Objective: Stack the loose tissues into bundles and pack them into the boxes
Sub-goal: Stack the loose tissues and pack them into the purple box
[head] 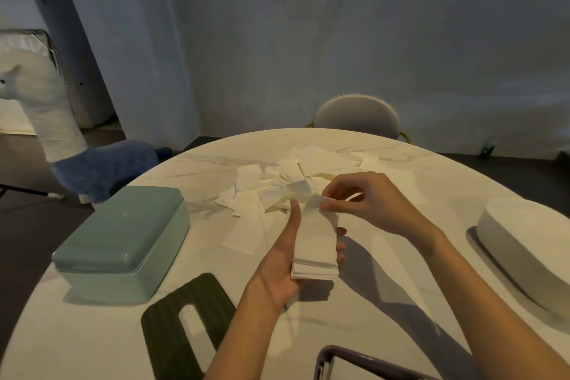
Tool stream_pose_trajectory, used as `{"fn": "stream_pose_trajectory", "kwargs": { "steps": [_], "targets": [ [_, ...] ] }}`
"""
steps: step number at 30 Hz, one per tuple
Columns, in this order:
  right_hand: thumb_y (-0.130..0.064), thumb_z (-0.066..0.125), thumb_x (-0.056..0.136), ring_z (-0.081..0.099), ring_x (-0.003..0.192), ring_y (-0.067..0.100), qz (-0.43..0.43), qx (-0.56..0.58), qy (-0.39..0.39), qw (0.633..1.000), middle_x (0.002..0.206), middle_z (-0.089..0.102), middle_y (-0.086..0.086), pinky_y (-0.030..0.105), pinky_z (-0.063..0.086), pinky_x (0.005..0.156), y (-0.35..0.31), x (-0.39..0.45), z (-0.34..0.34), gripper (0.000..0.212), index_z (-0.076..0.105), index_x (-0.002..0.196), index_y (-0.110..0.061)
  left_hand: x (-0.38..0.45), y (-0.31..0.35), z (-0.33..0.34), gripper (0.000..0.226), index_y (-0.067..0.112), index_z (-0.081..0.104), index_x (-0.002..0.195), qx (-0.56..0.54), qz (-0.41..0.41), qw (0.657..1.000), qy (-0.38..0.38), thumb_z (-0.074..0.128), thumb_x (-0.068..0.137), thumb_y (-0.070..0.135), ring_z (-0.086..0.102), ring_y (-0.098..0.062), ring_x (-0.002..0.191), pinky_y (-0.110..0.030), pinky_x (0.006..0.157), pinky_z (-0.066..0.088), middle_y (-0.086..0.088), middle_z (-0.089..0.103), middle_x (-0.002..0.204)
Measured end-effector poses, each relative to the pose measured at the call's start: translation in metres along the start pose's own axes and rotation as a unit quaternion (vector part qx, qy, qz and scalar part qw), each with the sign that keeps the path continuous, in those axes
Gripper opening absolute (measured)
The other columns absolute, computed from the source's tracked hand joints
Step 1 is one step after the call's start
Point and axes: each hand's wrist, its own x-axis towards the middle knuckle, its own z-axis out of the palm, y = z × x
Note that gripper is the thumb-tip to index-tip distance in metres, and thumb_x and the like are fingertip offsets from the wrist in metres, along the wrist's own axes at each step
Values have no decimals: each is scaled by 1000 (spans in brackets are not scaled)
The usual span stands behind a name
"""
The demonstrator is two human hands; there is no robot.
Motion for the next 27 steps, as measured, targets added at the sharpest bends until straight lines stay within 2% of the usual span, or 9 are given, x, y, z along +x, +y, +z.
{"fn": "stream_pose_trajectory", "kwargs": {
  "steps": [6,8,10,11,14,18,22,24,27],
  "targets": [
    [-41,72,83,69,92,3,-4,54,21,998,94,73,-19,20,60,80,-5,-3,-12,20,75,100,-31,2,-1,-6,72,8,60,135,-19,7,1000,13,44,94,65,71,-31,87,-43,74,62,-22,70,114],
    [-41,73,79,71,92,13,15,142,-10,990,95,75,-12,26,61,80,-11,-6,-21,28,76,102,-26,1,-3,-8,67,7,58,137,-28,8,1000,12,46,100,60,71,-32,88,-46,78,60,-22,70,115],
    [-40,74,79,71,92,19,34,189,-65,979,96,76,-6,27,60,80,-14,-10,-24,30,76,103,-22,1,-4,-9,57,9,64,125,-11,5,1000,20,53,99,59,75,-27,82,-45,77,60,-14,77,100],
    [-39,75,79,71,92,19,42,185,-87,978,96,76,-6,26,59,80,-14,-11,-22,29,76,103,-22,1,-4,-8,57,9,61,126,-12,-4,1000,18,57,98,59,76,-27,81,-45,75,60,-13,77,97],
    [-38,78,85,71,91,11,59,88,-100,989,97,76,-11,20,57,80,-8,-6,-8,21,78,102,-28,4,0,-3,85,9,47,144,-42,-43,997,-43,54,90,75,72,-36,93,-49,79,62,-23,68,116],
    [-39,79,84,68,91,6,42,-11,-51,998,99,72,-17,15,55,78,0,-4,5,18,75,100,-35,3,-1,6,84,10,59,127,-10,-69,996,-51,62,79,79,70,-31,84,-41,72,63,-21,67,107],
    [-46,82,80,63,96,2,39,-31,-68,996,109,64,-23,8,52,74,3,-18,6,37,67,113,-39,2,-2,12,93,8,63,124,107,-66,990,-68,83,60,74,73,-30,79,-38,65,63,-20,72,105],
    [-45,80,83,62,98,-1,44,-36,-97,994,109,63,-24,7,51,77,4,-30,2,37,67,117,-37,-2,-3,15,93,10,61,131,183,-53,979,-73,79,66,73,74,-32,86,-45,73,64,-20,73,111],
    [-43,75,87,62,94,2,65,-39,-82,994,105,64,-23,7,50,76,8,-48,-3,30,68,116,-35,-4,-1,8,73,23,59,134,299,-6,953,-52,84,74,56,68,-34,109,-56,102,53,-13,72,120]
  ]
}}
